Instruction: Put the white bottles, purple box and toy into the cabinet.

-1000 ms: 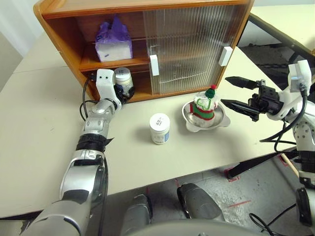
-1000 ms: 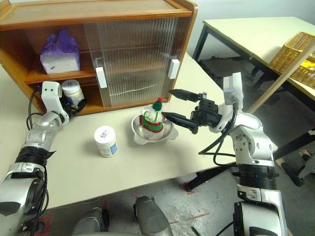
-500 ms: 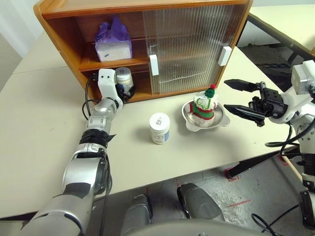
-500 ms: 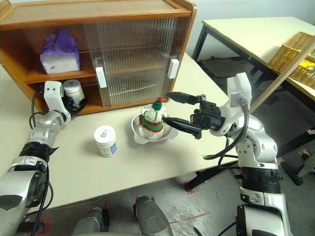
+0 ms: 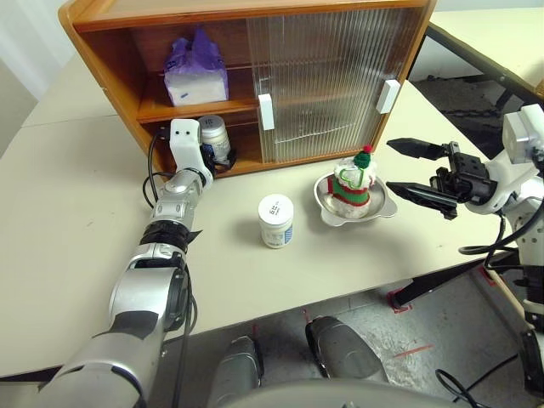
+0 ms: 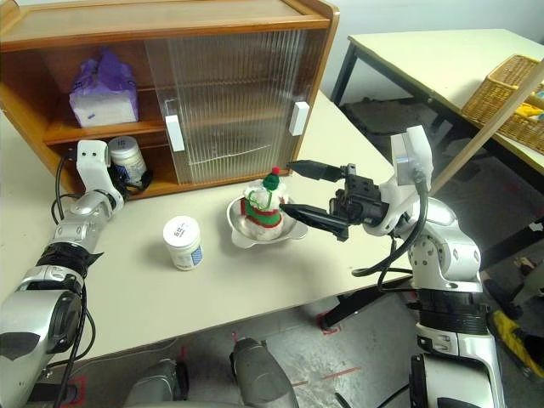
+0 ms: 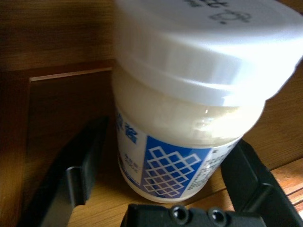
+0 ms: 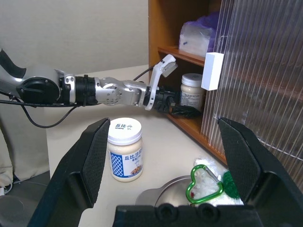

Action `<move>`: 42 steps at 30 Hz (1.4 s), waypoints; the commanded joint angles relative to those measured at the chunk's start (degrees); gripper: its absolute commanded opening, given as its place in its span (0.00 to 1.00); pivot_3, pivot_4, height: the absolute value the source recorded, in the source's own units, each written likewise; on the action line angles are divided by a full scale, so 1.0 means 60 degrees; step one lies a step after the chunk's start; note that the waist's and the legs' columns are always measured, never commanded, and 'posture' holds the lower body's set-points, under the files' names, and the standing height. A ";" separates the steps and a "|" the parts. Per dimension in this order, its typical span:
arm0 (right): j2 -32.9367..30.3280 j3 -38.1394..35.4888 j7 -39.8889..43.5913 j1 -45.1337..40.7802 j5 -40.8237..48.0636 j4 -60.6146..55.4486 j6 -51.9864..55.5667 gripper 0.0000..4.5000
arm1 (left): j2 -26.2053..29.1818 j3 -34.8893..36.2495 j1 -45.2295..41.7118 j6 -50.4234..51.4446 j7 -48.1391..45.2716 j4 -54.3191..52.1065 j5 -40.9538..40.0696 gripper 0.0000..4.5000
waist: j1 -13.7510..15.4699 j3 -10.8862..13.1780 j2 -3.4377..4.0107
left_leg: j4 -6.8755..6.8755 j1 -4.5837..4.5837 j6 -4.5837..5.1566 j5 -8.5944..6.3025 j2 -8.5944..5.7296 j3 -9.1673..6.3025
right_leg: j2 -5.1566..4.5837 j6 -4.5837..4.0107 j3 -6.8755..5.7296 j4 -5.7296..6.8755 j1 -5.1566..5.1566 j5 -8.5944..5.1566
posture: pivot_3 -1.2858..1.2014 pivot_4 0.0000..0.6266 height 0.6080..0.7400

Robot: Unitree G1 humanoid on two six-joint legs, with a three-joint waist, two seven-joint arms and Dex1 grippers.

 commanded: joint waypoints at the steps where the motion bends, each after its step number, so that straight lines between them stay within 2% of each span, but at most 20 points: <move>1: -0.0084 0.0111 -0.0016 0.0068 -0.0163 -0.0012 0.0062 1.00 | -0.0077 0.0083 0.0190 0.0398 -0.0192 -0.0556 -0.0152 0.99 | -0.0001 0.0002 -0.0002 | 0.0000 -0.0002 0.0000 0.0000 -0.0001 0.0002 | 0.0000 0.0001 0.0000 0.0000 -0.0002 -0.0001 | 0.38 0.18 1.00; 3: -0.0059 0.0141 -0.0030 0.0049 -0.0171 0.0002 0.0078 1.00 | -0.0121 0.0003 0.0449 0.0749 -0.0314 -0.1083 -0.0190 0.99 | -0.0002 0.0002 -0.0002 | -0.0002 -0.0008 -0.0001 -0.0001 -0.0005 0.0012 | 0.0001 0.0002 -0.0002 -0.0003 -0.0006 -0.0001 | 0.38 0.18 1.00; 11: 0.0009 0.0188 0.0003 -0.0026 -0.0222 0.0083 0.0069 1.00 | -0.0168 -0.0158 0.2398 0.3003 -0.0329 -0.5015 -0.0528 0.99 | -0.0022 0.0002 -0.0002 | -0.0007 -0.0013 -0.0015 -0.0018 -0.0034 0.0054 | 0.0003 0.0004 -0.0012 -0.0009 -0.0010 -0.0028 | 0.39 0.16 1.00; 22: 0.0102 0.0278 0.0062 -0.0075 -0.0278 0.0167 0.0011 1.00 | 0.0018 -0.0134 0.3751 0.4144 0.0384 -0.7926 -0.0104 0.99 | 0.0050 0.0000 0.0000 | -0.0005 -0.0005 -0.0019 -0.0020 -0.0031 0.0044 | 0.0000 -0.0019 -0.0010 -0.0003 -0.0007 -0.0022 | 0.39 0.14 1.00; 25: 0.0096 0.0257 0.0060 -0.0060 -0.0301 0.0188 -0.0002 1.00 | 0.0072 0.0014 0.3881 0.4099 0.0540 -0.8297 -0.0092 0.79 | 0.0071 0.0000 -0.0001 | -0.0005 -0.0004 -0.0021 -0.0021 -0.0028 0.0029 | -0.0001 -0.0039 -0.0007 -0.0002 -0.0007 -0.0012 | 0.39 0.15 1.00; 35: 0.0223 0.0266 -0.0015 -0.0029 -0.0420 0.0180 -0.0108 1.00 | 0.0061 0.0157 0.3617 0.3690 0.1032 -0.7779 0.0120 0.01 | 0.0112 -0.0002 0.0001 | -0.0005 -0.0002 -0.0016 -0.0024 -0.0018 -0.0037 | -0.0011 -0.0101 0.0007 -0.0001 -0.0006 0.0025 | 0.39 0.15 1.00; 42: 0.0257 0.0264 -0.0034 0.0030 -0.0473 0.0175 -0.0189 1.00 | -0.0173 -0.0025 0.3046 0.3204 0.1379 -0.6583 0.0384 0.01 | 0.0117 -0.0002 0.0000 | -0.0005 -0.0002 -0.0014 -0.0024 -0.0013 -0.0042 | -0.0014 -0.0107 0.0015 -0.0001 -0.0005 0.0028 | 0.38 0.15 1.00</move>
